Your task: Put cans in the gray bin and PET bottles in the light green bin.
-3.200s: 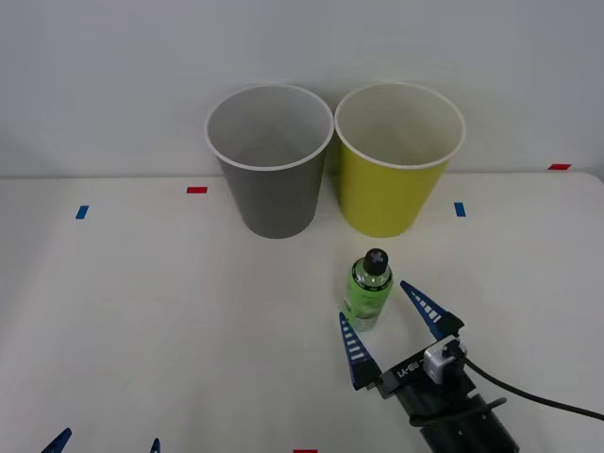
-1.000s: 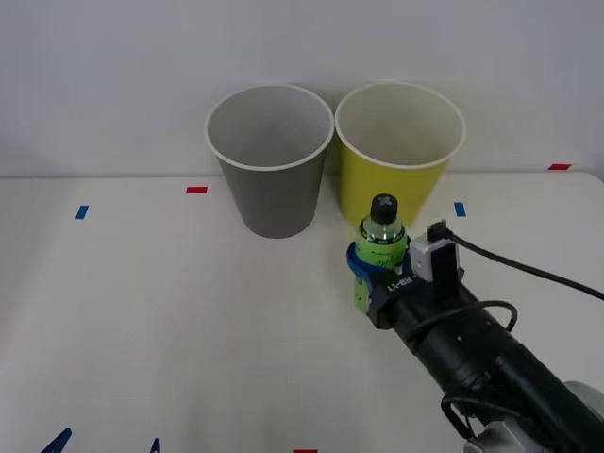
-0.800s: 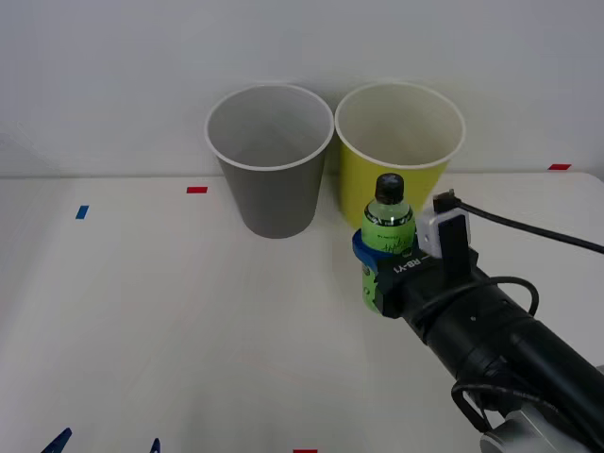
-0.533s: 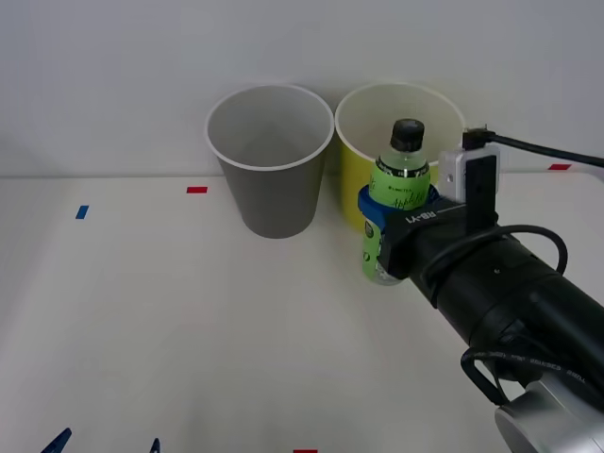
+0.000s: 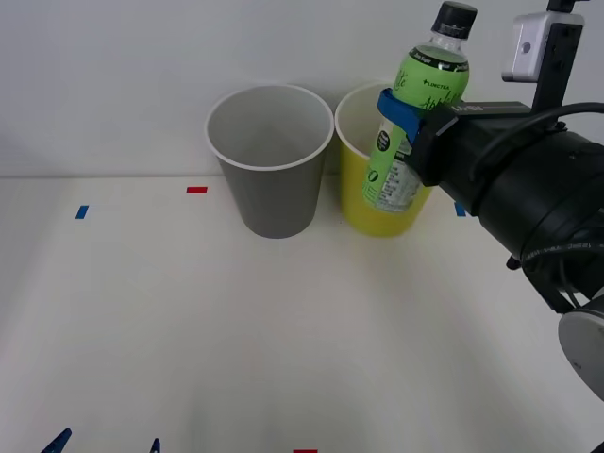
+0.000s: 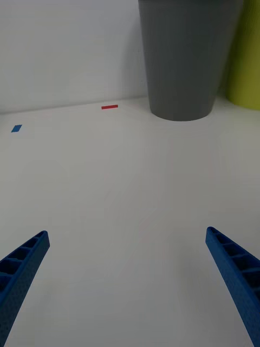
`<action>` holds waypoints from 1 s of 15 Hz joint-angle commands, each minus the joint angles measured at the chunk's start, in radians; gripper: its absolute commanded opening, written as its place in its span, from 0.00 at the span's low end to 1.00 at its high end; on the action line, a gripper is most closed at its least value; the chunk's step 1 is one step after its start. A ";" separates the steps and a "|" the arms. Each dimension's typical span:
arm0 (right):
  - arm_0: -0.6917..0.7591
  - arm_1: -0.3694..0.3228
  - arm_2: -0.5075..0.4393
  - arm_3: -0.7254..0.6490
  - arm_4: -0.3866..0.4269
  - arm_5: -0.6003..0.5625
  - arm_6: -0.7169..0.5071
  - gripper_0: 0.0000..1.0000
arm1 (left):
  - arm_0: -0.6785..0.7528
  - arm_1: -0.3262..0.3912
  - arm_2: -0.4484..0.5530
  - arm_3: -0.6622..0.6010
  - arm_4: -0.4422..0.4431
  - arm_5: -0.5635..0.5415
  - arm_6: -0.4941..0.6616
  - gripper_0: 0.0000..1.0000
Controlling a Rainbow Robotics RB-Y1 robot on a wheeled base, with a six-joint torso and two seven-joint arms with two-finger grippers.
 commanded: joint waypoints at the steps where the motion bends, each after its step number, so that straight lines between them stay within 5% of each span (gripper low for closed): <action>1: -0.118 -0.002 -0.032 0.067 0.022 0.062 0.008 0.00 | 0.000 0.000 0.000 0.000 0.000 0.000 0.000 1.00; 15: -0.340 -0.002 -0.046 0.593 0.113 -0.317 0.096 0.00 | 0.000 0.000 0.000 0.000 0.000 0.000 0.000 1.00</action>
